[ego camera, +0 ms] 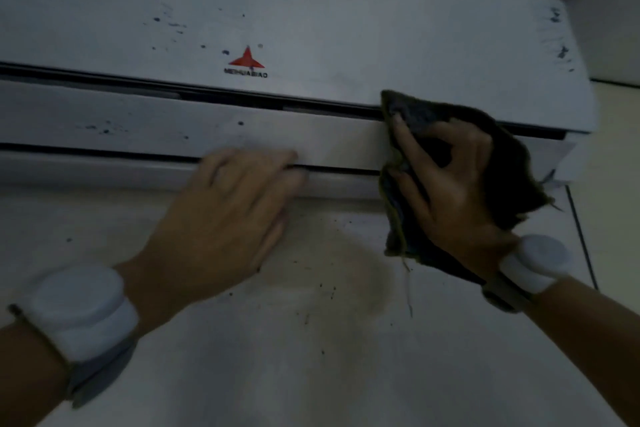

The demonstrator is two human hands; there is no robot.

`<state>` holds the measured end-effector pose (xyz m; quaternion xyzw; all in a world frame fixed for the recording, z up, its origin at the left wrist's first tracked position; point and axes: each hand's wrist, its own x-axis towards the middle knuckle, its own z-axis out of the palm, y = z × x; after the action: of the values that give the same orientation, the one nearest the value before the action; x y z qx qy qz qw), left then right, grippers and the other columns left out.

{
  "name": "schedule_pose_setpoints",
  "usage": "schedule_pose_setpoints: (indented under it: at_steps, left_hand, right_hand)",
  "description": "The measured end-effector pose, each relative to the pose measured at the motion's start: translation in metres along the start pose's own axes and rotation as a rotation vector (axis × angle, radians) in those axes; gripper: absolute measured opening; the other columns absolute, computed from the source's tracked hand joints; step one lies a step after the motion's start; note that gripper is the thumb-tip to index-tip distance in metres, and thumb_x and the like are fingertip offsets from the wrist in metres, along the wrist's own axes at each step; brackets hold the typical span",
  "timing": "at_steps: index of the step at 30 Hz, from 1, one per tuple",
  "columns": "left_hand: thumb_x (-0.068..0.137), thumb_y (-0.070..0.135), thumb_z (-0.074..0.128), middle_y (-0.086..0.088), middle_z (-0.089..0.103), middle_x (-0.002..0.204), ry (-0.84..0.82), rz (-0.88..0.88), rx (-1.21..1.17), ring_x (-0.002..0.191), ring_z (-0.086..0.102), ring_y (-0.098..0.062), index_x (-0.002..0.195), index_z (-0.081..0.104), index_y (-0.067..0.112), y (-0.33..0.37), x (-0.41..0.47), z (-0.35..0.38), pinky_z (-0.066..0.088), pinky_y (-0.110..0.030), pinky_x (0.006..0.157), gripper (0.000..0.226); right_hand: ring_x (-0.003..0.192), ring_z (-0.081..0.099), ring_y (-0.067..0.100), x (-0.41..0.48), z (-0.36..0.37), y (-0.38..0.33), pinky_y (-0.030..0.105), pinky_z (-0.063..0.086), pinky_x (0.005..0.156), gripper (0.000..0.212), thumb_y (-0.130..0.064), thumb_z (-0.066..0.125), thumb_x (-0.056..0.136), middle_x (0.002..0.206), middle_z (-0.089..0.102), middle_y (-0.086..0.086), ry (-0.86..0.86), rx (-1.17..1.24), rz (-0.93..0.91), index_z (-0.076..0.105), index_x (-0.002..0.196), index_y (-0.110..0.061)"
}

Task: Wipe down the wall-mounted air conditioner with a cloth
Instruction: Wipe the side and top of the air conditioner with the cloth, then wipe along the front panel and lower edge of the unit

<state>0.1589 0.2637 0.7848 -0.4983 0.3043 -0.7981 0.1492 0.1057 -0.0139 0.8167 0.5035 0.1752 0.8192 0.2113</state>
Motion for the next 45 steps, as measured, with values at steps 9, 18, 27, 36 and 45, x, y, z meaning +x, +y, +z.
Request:
schedule_pose_setpoints:
  at_steps: [9,18,27,36,45]
  left_hand:
    - [0.080,0.006,0.049,-0.018,0.057,0.135,-0.195,0.285,-0.164,0.117,0.054,-0.033,0.130,0.051,0.006,0.083,-0.029,0.078,0.036,-0.044,0.100,0.049]
    - [0.090,0.002,0.027,-0.024,0.053,0.142,-0.240,0.139,-0.191,0.124,0.057,-0.040,0.134,0.048,0.001,0.115,-0.016,0.129,0.030,-0.051,0.109,0.049]
    - [0.089,0.003,0.024,-0.020,0.046,0.149,-0.257,0.092,-0.239,0.133,0.050,-0.038,0.135,0.056,0.003,0.115,-0.023,0.133,0.029,-0.053,0.112,0.056]
    - [0.103,0.018,-0.001,-0.015,0.046,0.151,-0.251,0.061,-0.312,0.136,0.049,-0.032,0.137,0.057,0.008,0.113,-0.024,0.136,0.029,-0.050,0.113,0.068]
    - [0.092,0.014,0.028,-0.016,0.049,0.148,-0.228,0.056,-0.334,0.133,0.052,-0.032,0.134,0.060,0.007,0.114,-0.025,0.137,0.031,-0.051,0.111,0.053]
  right_hand:
    - [0.109,0.046,0.029,-0.088,-0.036,0.042,0.035,0.035,0.100,0.029,-0.019,0.050,0.100,0.117,0.053,0.009,-0.140,0.058,0.127,0.058,0.123,-0.004]
    - [0.057,0.053,0.013,-0.077,-0.028,0.084,0.018,0.046,0.052,0.029,-0.018,0.036,0.100,0.062,0.055,-0.001,0.925,0.972,1.440,0.051,0.076,-0.012]
    - [0.094,0.054,0.014,-0.046,0.028,0.024,0.019,0.048,0.086,0.024,-0.022,0.037,0.099,0.107,0.052,0.006,0.881,0.749,1.366,0.057,0.107,-0.011]
    - [0.131,0.038,0.021,-0.110,0.041,0.034,0.026,0.027,0.117,0.045,-0.001,0.051,0.097,0.139,0.039,0.018,0.305,0.126,0.891,0.040,0.140,0.001]
    - [0.107,0.061,0.021,-0.108,0.029,0.050,0.026,0.048,0.097,0.026,-0.008,0.060,0.094,0.114,0.065,0.012,0.351,0.212,1.062,0.063,0.118,-0.001]
